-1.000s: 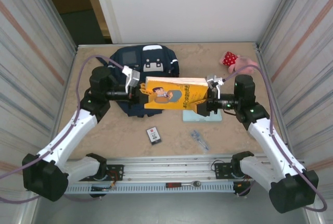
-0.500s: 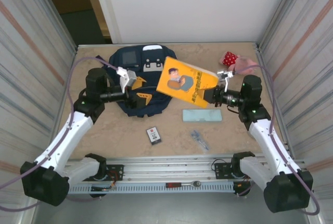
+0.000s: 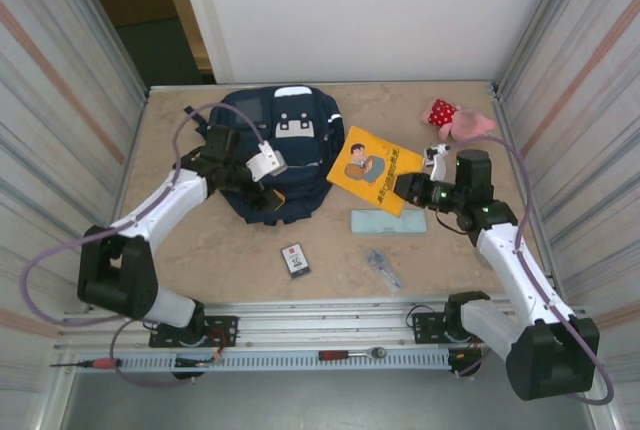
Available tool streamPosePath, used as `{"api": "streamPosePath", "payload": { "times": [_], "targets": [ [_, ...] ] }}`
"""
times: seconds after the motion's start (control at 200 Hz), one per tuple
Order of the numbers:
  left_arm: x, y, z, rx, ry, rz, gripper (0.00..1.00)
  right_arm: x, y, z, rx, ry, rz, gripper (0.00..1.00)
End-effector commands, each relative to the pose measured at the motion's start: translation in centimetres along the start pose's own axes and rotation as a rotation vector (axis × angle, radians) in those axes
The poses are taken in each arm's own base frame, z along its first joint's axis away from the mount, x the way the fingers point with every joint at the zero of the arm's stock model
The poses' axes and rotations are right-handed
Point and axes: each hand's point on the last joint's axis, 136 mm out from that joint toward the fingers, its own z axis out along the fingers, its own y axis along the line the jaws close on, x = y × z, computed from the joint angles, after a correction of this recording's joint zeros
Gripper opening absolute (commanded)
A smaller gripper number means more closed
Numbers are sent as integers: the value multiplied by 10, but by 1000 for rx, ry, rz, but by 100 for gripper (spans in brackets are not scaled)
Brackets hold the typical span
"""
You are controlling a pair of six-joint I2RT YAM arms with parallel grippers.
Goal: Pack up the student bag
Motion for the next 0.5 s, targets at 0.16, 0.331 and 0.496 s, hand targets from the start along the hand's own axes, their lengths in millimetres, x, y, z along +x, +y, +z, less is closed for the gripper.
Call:
{"api": "streamPosePath", "payload": {
  "times": [0.16,0.331,0.496],
  "targets": [
    [-24,31,41,-56,39,135,90,-3,16,3,-17,-9,-44,0],
    [-20,45,63,-71,76,130,90,1,16,5,-14,2,-46,0],
    [-8,57,81,-90,126,120,91,7,17,8,-18,21,-49,0]
  ]
}}
